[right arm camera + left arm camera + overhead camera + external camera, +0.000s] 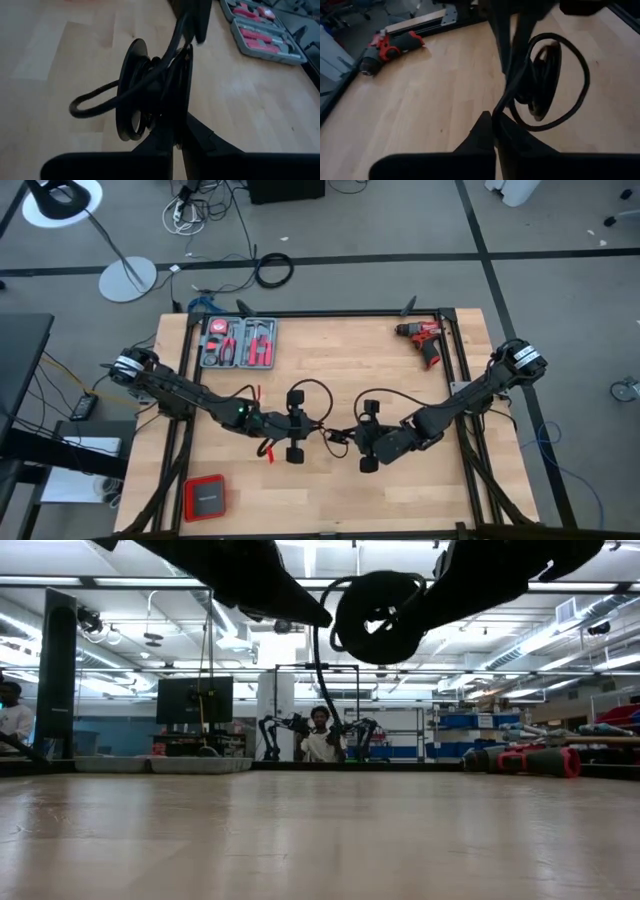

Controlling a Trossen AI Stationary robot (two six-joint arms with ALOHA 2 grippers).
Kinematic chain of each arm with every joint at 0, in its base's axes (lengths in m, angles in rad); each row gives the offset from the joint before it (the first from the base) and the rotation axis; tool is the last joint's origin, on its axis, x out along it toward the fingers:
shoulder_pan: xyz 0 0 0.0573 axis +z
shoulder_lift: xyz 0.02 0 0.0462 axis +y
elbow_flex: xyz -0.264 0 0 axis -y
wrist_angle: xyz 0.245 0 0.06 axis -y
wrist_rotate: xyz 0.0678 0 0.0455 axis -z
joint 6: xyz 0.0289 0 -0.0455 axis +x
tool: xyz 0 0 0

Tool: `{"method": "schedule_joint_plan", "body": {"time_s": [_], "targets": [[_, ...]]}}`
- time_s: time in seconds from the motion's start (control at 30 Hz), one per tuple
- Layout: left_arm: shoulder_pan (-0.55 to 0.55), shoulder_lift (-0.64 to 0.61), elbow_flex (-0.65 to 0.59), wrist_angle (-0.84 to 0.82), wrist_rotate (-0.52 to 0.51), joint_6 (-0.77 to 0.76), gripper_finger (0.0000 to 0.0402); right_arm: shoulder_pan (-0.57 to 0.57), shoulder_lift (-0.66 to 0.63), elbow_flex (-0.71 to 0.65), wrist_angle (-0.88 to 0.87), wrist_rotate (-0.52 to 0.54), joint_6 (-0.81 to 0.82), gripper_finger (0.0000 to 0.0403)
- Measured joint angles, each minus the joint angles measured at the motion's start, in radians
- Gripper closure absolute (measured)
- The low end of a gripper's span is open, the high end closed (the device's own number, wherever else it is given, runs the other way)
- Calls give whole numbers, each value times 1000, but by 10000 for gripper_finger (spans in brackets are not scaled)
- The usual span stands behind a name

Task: Coil cords
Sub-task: Uncoil the black wire on the spool

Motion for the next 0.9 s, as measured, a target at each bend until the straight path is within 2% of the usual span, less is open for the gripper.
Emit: {"method": "schedule_joint_plan", "body": {"time_s": [0.33, 0.57, 0.9], "targets": [[-7, -6, 177, -227, -17, 10, 400, -22, 0, 0, -91, 53, 87, 390], [-35, -6, 228, -228, 12, 11, 401, -68, 0, 0, -205, 121, 163, 390], [-81, -6, 235, -222, 56, -27, 401, -114, -27, 0, -276, 145, 121, 390]]}}
